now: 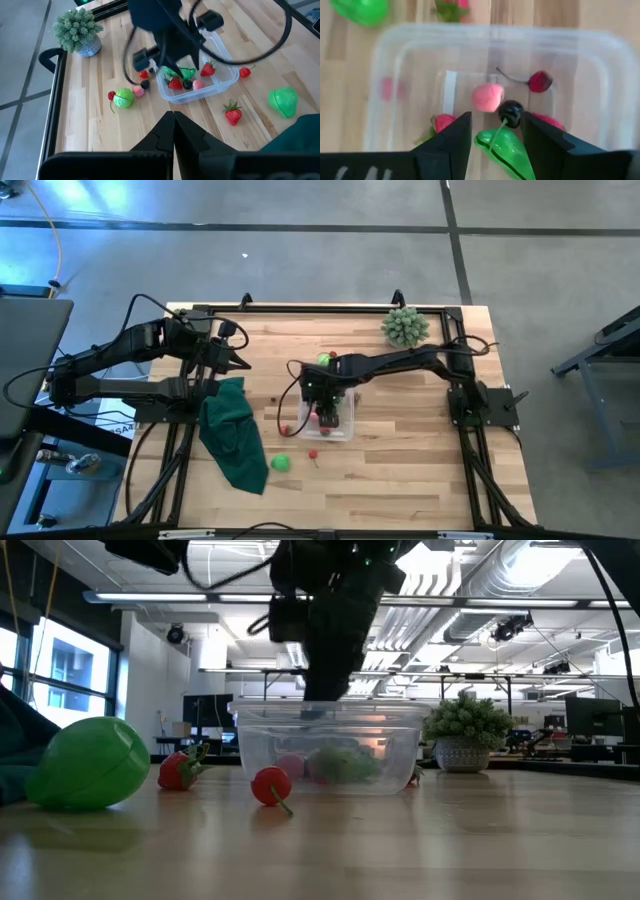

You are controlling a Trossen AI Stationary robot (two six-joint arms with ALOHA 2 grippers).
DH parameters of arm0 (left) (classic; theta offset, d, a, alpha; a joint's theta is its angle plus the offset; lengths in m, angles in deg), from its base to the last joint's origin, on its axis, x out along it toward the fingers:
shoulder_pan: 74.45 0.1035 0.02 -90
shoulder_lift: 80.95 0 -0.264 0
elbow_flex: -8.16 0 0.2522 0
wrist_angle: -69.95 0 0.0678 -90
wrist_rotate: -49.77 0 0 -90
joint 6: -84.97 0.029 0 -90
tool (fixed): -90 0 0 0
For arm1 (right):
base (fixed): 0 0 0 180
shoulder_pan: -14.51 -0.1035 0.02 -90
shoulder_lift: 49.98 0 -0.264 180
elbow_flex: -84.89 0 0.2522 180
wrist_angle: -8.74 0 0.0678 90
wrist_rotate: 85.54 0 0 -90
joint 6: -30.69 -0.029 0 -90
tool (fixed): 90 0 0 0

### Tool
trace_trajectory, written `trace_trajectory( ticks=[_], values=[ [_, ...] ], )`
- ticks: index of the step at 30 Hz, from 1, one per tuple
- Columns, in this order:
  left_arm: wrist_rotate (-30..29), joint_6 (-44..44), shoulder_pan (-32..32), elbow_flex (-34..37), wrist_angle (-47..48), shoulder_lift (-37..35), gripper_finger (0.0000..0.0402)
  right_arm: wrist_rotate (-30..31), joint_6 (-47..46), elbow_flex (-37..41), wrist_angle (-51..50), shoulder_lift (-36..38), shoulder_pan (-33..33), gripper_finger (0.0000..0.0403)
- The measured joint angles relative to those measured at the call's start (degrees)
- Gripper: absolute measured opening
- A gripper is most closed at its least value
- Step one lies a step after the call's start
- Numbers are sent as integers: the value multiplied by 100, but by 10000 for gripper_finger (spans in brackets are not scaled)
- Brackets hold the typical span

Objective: Pick and placing Produce into tupperware
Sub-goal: Put the red cherry into the transparent bin

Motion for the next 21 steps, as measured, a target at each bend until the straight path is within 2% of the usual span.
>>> trace_trajectory(
  ticks=[7,11,21],
  values=[
    [-1,-1,0,0,1,-1,1,410,380,-2,104,773,132,141],
    [-1,1,2,-2,1,-1,1,568,563,-2,195,1102,421,134],
    [-1,0,2,0,-1,-1,1,-137,636,-2,134,1190,1812,134]
  ],
)
